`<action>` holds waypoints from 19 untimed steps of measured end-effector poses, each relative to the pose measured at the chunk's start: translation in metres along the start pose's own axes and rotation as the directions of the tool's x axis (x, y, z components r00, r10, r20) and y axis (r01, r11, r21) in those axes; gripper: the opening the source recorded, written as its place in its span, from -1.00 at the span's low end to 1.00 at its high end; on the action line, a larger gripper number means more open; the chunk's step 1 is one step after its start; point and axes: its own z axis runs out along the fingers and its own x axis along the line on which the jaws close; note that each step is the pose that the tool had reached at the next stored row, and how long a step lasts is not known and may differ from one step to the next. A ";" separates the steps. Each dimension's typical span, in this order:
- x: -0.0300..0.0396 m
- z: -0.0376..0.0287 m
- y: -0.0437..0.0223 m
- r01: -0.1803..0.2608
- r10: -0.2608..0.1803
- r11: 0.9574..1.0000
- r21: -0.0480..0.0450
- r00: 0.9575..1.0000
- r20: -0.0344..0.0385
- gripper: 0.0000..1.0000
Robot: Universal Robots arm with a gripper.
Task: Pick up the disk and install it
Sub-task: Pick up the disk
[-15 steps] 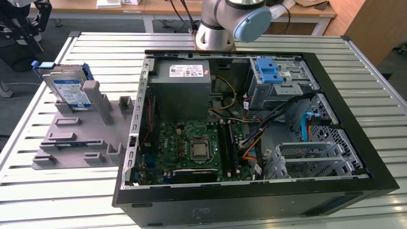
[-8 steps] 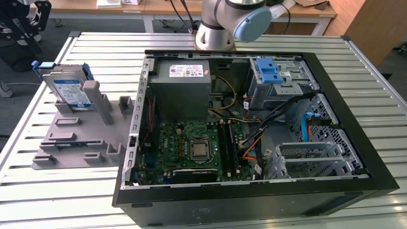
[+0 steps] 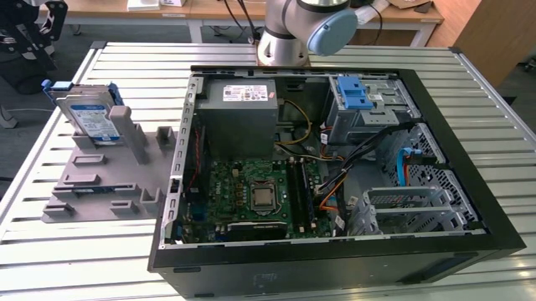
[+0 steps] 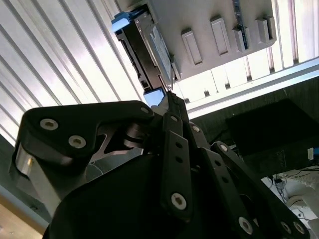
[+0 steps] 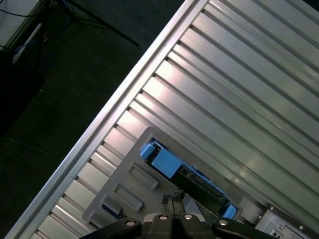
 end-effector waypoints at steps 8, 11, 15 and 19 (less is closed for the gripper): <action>0.0000 0.0000 0.0000 0.020 -0.020 1.000 -0.001 1.000 -0.001 -0.79; 0.0000 0.0000 0.0000 0.054 -0.054 0.999 -0.001 0.999 -0.002 -0.79; 0.0000 0.0000 0.0000 0.107 -0.107 0.994 -0.003 0.994 -0.005 -0.79; 0.0000 0.0001 0.0000 0.162 -0.162 0.987 -0.005 0.987 -0.007 -0.79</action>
